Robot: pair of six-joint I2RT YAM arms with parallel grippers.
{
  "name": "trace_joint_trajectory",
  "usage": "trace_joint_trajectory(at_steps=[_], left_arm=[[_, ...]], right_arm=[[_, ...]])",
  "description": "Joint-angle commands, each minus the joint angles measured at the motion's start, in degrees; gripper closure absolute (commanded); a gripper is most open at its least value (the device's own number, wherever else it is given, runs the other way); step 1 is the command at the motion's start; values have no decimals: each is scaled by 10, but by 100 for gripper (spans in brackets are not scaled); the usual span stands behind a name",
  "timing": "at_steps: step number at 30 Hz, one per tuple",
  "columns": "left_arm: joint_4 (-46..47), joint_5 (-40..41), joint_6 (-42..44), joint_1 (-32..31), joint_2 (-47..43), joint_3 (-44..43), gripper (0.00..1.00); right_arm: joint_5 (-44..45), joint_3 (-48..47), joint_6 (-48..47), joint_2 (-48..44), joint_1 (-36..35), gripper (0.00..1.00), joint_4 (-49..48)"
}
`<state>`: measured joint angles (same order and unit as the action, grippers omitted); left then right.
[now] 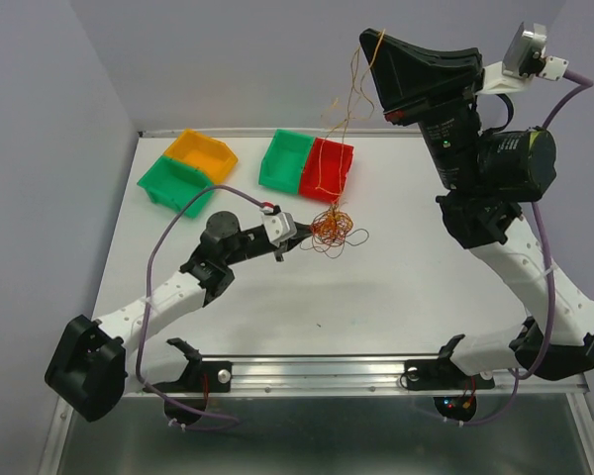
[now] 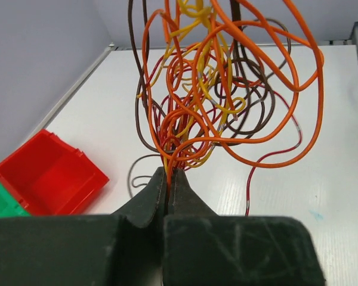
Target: Untangle the cables
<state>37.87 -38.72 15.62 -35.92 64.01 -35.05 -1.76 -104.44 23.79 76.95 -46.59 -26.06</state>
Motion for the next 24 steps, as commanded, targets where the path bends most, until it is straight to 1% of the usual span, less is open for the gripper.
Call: trace_joint_trajectory(at_steps=[1, 2, 3, 4, 5, 6, 8, 9, 11, 12, 13, 14, 19, 22, 24], left_arm=[[5, 66, 13, -1, 6, -20, 100], [-7, 92, 21, 2, 14, -25, 100], [-39, 120, 23, 8, 33, -31, 100], [-63, 123, 26, 18, 46, -40, 100], [-85, 120, 28, 46, 59, -62, 100], [-134, 102, 34, 59, 82, -74, 100], [-165, 105, 45, 86, 99, -92, 100], [-187, 110, 62, 112, 104, -92, 100], [-191, 109, 77, 143, 101, -79, 100], [-197, 109, 90, 176, 96, -75, 100], [-200, 111, 99, 188, 88, -69, 100], [-219, 131, 116, 208, 87, -69, 100], [-237, 132, 162, 237, 61, -42, 100], [-242, 158, 166, 238, 35, -32, 100], [-269, 151, 172, 239, 15, -44, 100]], right_arm=[[68, 15, -40, -29, -5, 99, -33], [86, 20, -48, -36, -4, 99, -40], [119, 25, -54, -43, -5, 99, -47], [133, 28, -69, -51, -5, 99, -51], [154, 27, -75, -66, -5, 99, -56], [163, 22, -82, -74, -4, 99, -57], [177, 9, -102, -103, -5, 99, -57], [191, 8, -107, -115, -5, 99, -58], [203, 5, -118, -150, -5, 99, -57], [216, 6, -120, -159, -4, 99, -57], [221, 6, -124, -171, -5, 99, -57], [222, 13, -127, -187, -4, 100, -56], [221, 31, -129, -198, -5, 99, -49], [221, 35, -135, -189, -4, 100, -17], [237, 45, -133, -189, -4, 99, 13]])
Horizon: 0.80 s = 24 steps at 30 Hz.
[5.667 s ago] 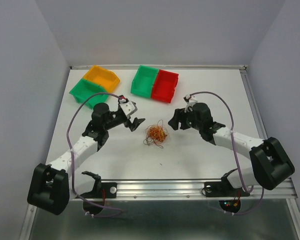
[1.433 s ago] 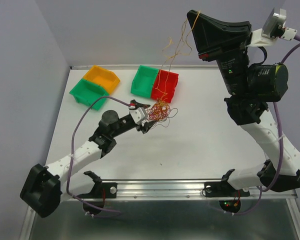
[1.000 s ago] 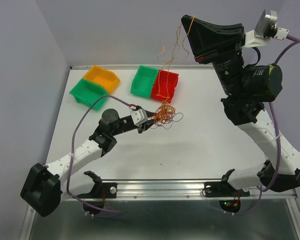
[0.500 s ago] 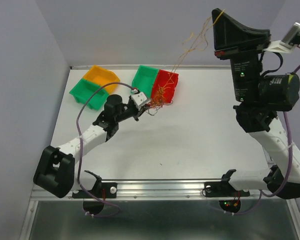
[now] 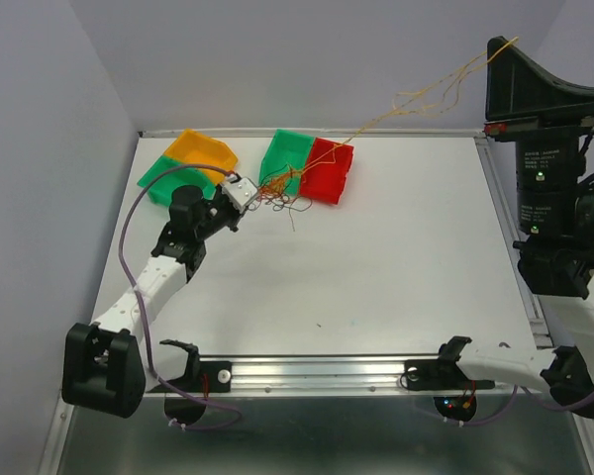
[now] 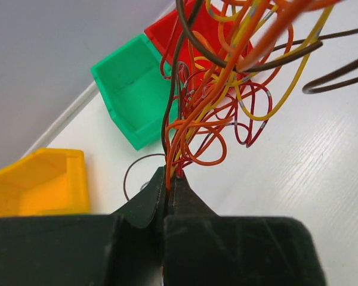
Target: Untangle the cables
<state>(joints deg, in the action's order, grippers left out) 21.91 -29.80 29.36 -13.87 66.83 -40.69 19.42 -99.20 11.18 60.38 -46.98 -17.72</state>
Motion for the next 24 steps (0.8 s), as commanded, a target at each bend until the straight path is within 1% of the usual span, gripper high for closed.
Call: trace_joint_trajectory(at_steps=[1, 3, 4, 5, 7, 8, 9, 12, 13, 15, 16, 17, 18, 19, 20, 22, 23, 24], left_arm=[[-119, 47, 39, 18, -43, 9, 100], [-145, 6, 22, 17, -91, -10, 100], [-158, -10, 16, 16, -102, -18, 100], [-175, -25, 4, 9, -113, -41, 100], [-209, -53, -9, -3, -135, -60, 100], [-216, -54, -15, -11, -142, -72, 100], [-218, -46, -26, -32, -148, -76, 100], [-238, -28, -45, -60, -170, -79, 100], [-239, -29, -50, -75, -177, -78, 100], [-243, -26, -55, -86, -184, -73, 100], [-245, -25, -48, -95, -188, -73, 100], [-249, -25, -43, -99, -189, -74, 100], [-253, -25, -39, -101, -191, -74, 100], [-258, -29, -34, -104, -195, -76, 100], [-262, -35, -27, -110, -197, -80, 100], [-268, -46, -25, -117, -202, -84, 100], [-271, -52, -14, -125, -205, -86, 100], [-274, -56, -10, -129, -206, -87, 100]], right_arm=[[28, 20, -3, -32, -1, 100, -29], [41, 71, 18, -51, -1, 99, 4], [41, 114, 26, -63, -1, 100, 14], [46, 196, 33, -95, -1, 99, 27], [70, 286, 47, -123, -1, 99, 39], [83, 373, 65, -152, 0, 99, 51], [105, 412, 70, -163, 0, 100, 55], [156, 512, 105, -182, -1, 99, 91], [173, 564, 112, -183, -1, 99, 101], [215, 619, 138, -172, -1, 94, 135], [221, 631, 146, -170, -1, 92, 151], [225, 640, 147, -165, -1, 65, 163], [222, 647, 151, -163, -1, 41, 175], [214, 652, 154, -160, -1, 32, 194], [202, 657, 154, -158, 0, 25, 211], [142, 665, 147, -165, -1, 24, 212], [110, 671, 124, -173, 0, 24, 197], [44, 673, 110, -177, -1, 24, 186]])
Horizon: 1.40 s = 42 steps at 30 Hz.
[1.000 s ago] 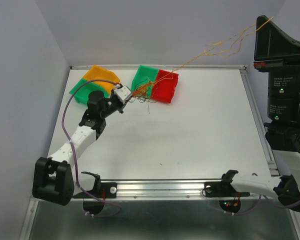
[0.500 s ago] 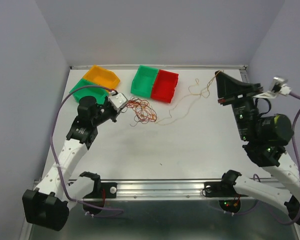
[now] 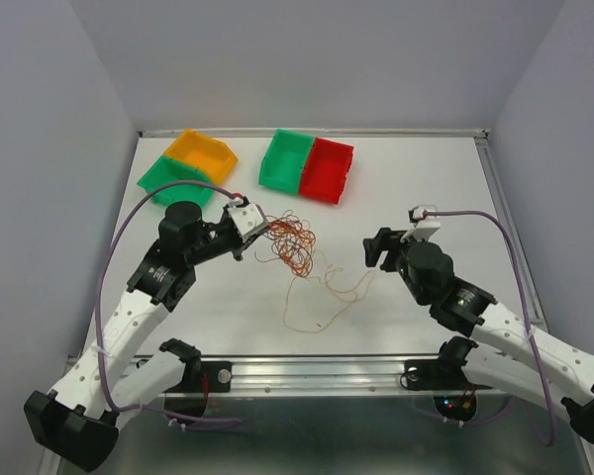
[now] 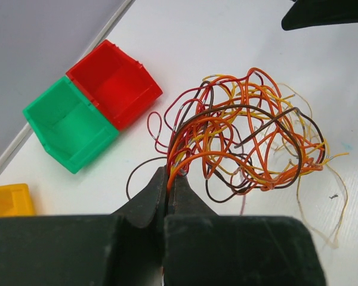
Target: Untangle the cables
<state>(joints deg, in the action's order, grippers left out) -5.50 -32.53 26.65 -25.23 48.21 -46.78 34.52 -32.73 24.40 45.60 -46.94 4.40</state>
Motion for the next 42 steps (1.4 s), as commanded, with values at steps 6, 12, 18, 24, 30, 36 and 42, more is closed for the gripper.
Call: trace_joint_trajectory(at_steps=[6, 12, 18, 24, 30, 36, 42], left_arm=[[-9, -46, 45, -44, -14, -28, 100], [-5, -41, 48, -61, 1, -28, 100], [4, -31, 50, -72, 7, -21, 100], [29, 7, 49, -74, 6, 0, 100], [44, 15, 49, -74, -2, 14, 100], [44, 5, 45, -76, 3, 6, 100], [42, -6, 42, -78, -1, 4, 100]], right_arm=[[-319, 6, -65, -15, -2, 25, -141], [-480, -20, -81, 85, -2, 26, -251], [-541, -31, -69, 164, -2, 30, -340], [-509, 1, -65, 113, -2, 29, -361], [-423, 35, -70, -2, -2, 22, -285], [-465, 43, -68, -72, -2, 22, -245], [-465, 4, -77, 13, -1, 23, -241]])
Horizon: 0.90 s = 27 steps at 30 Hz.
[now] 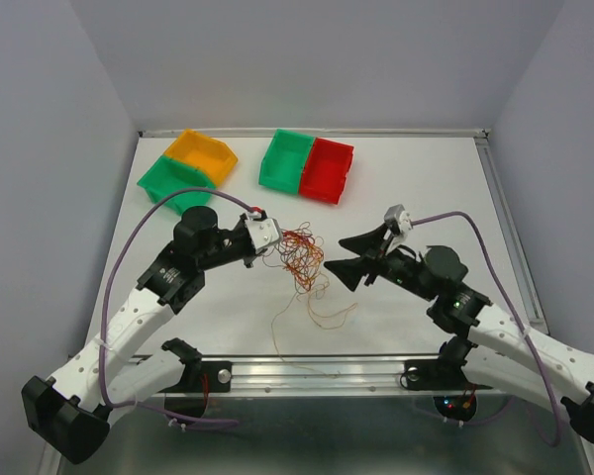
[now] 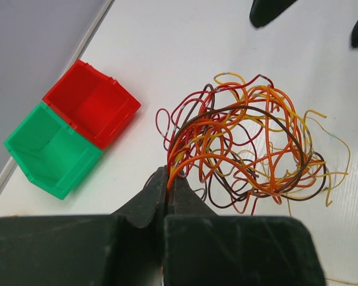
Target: Untangle the cables
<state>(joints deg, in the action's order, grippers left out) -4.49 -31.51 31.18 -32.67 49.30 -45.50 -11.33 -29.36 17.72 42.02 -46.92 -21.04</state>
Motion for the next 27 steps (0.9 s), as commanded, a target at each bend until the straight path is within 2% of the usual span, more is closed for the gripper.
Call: trace_joint_trajectory(at_steps=[1, 7, 13, 14, 17, 18, 19, 21, 22, 24, 27], left_arm=[[31, -17, -3, -5, -14, -9, 100], [28, -18, -2, -7, -13, -7, 100], [26, -26, 1, -10, -12, -4, 100], [25, -26, 4, -10, -11, -2, 100], [26, -29, 4, -11, -5, -2, 100], [25, -33, 3, -12, -2, -3, 100], [26, -33, 3, -11, -2, -4, 100], [27, -30, -5, -11, 1, -6, 100], [30, -23, -7, -11, -3, -6, 93], [40, -18, -14, -11, -12, 0, 88], [67, -10, -32, -11, -32, 14, 85]], right_arm=[[-14, -36, -11, 64, -1, 25, 9], [-33, -69, -10, 156, -2, 32, -43], [-37, -71, -4, 184, -1, 53, -94], [-38, -65, -2, 181, -2, 62, -104], [-33, -45, 1, 164, -2, 79, -127], [-32, -40, 3, 159, -2, 94, -130], [-26, -36, 4, 153, -1, 99, -132], [6, -21, 13, 135, -1, 99, -132], [51, -15, 25, 127, -2, 100, -122], [110, -6, 34, 108, -1, 100, -97], [273, -4, 53, 94, -2, 99, -23]])
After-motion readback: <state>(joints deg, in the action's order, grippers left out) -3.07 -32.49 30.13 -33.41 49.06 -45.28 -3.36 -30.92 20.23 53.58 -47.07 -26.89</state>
